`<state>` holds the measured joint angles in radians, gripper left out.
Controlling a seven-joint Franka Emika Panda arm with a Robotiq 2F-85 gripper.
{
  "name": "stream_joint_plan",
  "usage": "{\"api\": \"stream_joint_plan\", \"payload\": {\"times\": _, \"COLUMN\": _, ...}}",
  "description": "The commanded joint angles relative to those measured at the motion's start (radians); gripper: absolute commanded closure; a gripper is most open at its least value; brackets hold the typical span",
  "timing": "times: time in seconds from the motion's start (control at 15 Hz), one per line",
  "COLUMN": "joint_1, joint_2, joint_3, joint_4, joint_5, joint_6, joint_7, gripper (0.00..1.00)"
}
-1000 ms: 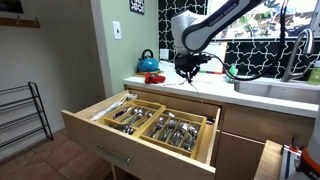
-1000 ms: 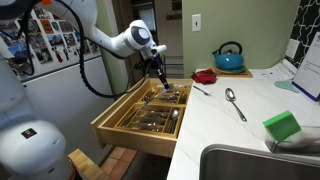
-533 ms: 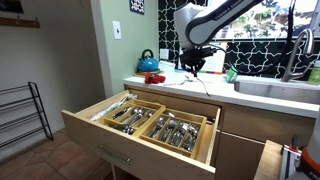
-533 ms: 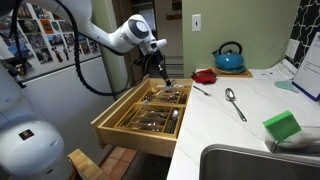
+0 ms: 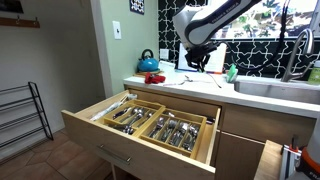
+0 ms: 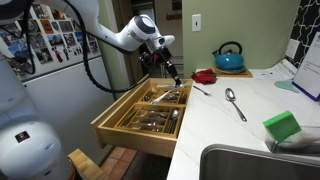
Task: Remove a fork from the drawer middle compartment and put it on the counter top
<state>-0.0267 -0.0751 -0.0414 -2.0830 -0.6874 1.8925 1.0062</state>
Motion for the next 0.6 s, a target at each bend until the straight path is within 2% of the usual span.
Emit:
{"api": "stream_joint_plan", "payload": {"times": 0.0, "joint_1": -0.030, "joint_2": 0.138, "joint_3": -0.012, "joint_4": 0.142, "joint_5": -0.116, "joint_6": -0.039, "joint_7": -0.153, "gripper": 0.99}}
{"api": "stream_joint_plan", "payload": {"times": 0.27, "joint_1": -0.030, "joint_2": 0.305, "joint_3": -0.035, "joint_4": 0.290, "joint_5": -0.273, "joint_6": -0.014, "joint_7": -0.272, "gripper": 0.99}}
{"api": "stream_joint_plan", "payload": {"times": 0.53, "joint_1": -0.011, "joint_2": 0.441, "joint_3": -0.044, "joint_4": 0.391, "joint_5": -0.434, "joint_6": 0.017, "joint_7": -0.344, "gripper": 0.99}}
